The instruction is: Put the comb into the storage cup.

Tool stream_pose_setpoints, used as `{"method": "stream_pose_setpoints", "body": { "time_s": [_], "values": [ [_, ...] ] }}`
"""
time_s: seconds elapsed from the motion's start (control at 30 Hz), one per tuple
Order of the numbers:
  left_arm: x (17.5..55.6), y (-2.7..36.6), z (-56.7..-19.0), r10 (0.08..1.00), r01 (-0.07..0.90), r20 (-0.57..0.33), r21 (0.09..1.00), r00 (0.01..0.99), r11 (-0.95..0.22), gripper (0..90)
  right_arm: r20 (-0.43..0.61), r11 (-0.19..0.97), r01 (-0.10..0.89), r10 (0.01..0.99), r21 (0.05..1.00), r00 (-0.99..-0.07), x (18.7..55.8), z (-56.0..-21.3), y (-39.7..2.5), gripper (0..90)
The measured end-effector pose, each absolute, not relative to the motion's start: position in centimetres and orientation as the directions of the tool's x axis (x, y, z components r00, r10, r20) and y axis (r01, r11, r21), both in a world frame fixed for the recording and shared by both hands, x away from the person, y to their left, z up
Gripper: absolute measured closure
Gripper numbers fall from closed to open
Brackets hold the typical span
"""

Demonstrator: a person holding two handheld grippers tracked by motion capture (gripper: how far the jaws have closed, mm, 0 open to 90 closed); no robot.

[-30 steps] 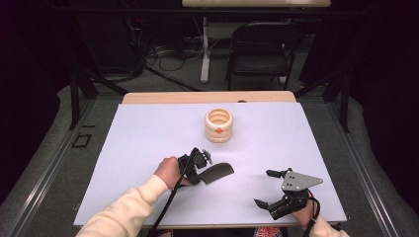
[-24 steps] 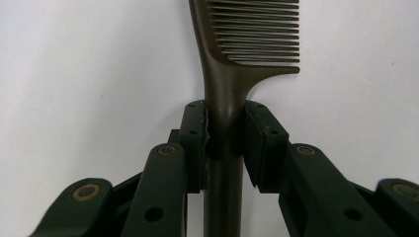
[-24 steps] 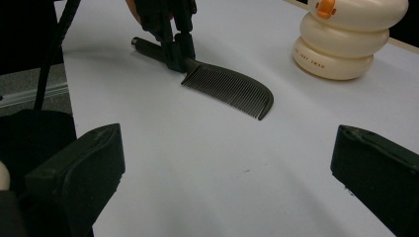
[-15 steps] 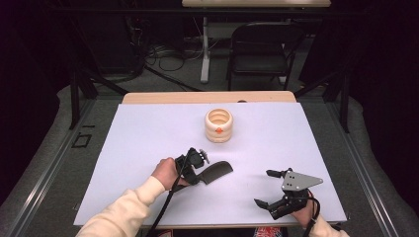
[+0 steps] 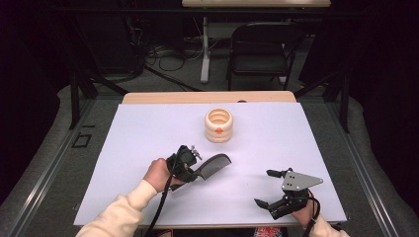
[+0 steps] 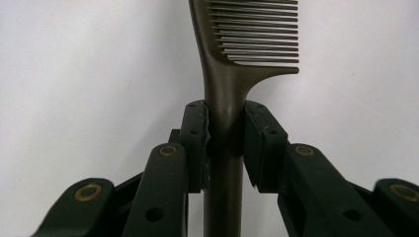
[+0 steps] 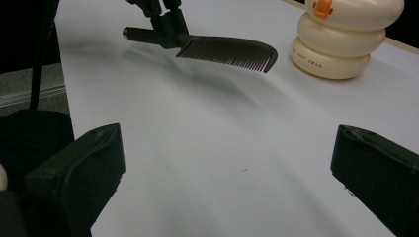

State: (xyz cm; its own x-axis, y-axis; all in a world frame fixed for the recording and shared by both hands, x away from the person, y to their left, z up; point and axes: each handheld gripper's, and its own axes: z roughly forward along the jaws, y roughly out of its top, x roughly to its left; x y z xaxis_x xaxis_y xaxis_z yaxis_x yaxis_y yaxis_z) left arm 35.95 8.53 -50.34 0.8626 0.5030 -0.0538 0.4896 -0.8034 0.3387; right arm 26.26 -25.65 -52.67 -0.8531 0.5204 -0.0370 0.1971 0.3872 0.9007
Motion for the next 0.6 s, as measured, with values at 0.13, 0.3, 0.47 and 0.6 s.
{"method": "stream_pose_setpoints", "body": {
  "time_s": [0.13, 0.3, 0.47, 0.6],
  "values": [
    [35.7, 9.3, -49.9, 0.515, 0.495, -0.059, 0.388, 0.855, -0.777, 72.6, -0.038, 0.387, 0.197, 0.521, 0.901, -0.853, 26.2, -52.7, -25.7, 0.0],
    [35.4, 10.2, -49.6, 0.53, 0.504, -0.069, 0.431, 0.846, -0.748, 72.6, -0.037, 0.388, 0.197, 0.521, 0.9, -0.853, 26.3, -52.7, -25.7, 0.0],
    [35.1, 10.9, -49.2, 0.543, 0.507, -0.07, 0.471, 0.837, -0.722, 72.7, -0.038, 0.388, 0.198, 0.521, 0.9, -0.852, 26.3, -52.7, -25.7, 0.0],
    [35.0, 11.3, -49.0, 0.55, 0.509, -0.076, 0.5, 0.832, -0.701, 72.7, -0.037, 0.387, 0.198, 0.522, 0.9, -0.852, 26.3, -52.7, -25.7, 0.0]
  ]
}}
